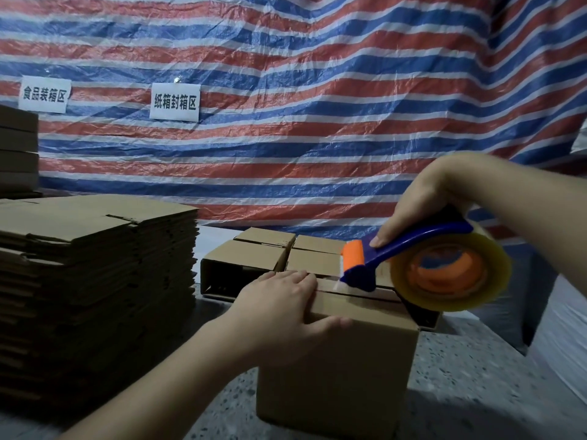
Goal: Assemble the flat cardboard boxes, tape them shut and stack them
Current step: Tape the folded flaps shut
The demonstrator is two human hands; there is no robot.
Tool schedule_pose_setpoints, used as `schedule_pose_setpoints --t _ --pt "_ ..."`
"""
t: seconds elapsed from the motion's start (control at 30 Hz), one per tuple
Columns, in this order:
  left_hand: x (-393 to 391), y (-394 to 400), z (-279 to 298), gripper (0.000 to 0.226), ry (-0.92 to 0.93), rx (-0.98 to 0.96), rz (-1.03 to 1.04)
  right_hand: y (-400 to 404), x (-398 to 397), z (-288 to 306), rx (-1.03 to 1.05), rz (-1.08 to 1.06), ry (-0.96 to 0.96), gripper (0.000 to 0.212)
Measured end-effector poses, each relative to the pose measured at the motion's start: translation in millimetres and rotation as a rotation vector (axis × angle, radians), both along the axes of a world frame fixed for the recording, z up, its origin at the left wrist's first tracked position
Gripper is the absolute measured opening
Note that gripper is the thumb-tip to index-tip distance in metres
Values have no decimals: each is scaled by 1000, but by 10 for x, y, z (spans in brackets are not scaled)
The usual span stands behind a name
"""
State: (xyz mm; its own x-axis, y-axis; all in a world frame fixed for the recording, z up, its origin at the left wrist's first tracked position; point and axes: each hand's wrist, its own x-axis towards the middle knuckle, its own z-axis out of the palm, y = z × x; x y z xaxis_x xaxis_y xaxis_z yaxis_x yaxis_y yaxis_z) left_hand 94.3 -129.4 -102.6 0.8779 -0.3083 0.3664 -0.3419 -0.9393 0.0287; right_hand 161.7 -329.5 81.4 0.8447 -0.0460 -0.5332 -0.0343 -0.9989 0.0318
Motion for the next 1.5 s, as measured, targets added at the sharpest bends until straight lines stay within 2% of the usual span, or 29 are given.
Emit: schedule_pose_setpoints --t 0.23,0.43,0.5,0.6,0.73,0.83,1.17,1.27,1.4,1.5 --pt "4 20 -15 111 7 -6 -13 -301 21 -39 -55 -43 19 104" --pt "26 2 70 99 80 79 -15 -176 53 -134 -163 0 -52 96" --pt "41 -83 120 105 61 120 -11 -184 61 -143 -175 11 -82 92" --pt "50 -360 149 111 9 110 -76 -212 62 -161 -149 7 -103 80" --pt "63 -569 43 100 22 113 -92 -261 26 -171 -90 -7 -80 73" --pt "102 -559 -17 95 -25 129 -68 -292 28 -182 -67 3 -83 77" --pt "80 -532 -41 97 -26 100 -74 -861 76 -87 9 -52 -48 109" --pt "84 -542 -48 97 -16 91 -69 -895 99 -223 7 -49 6 110" --pt "60 -552 3 85 40 92 -96 -913 109 -349 18 -39 4 113" --pt "39 -603 96 91 77 124 -104 -925 97 -365 10 -38 -5 106"
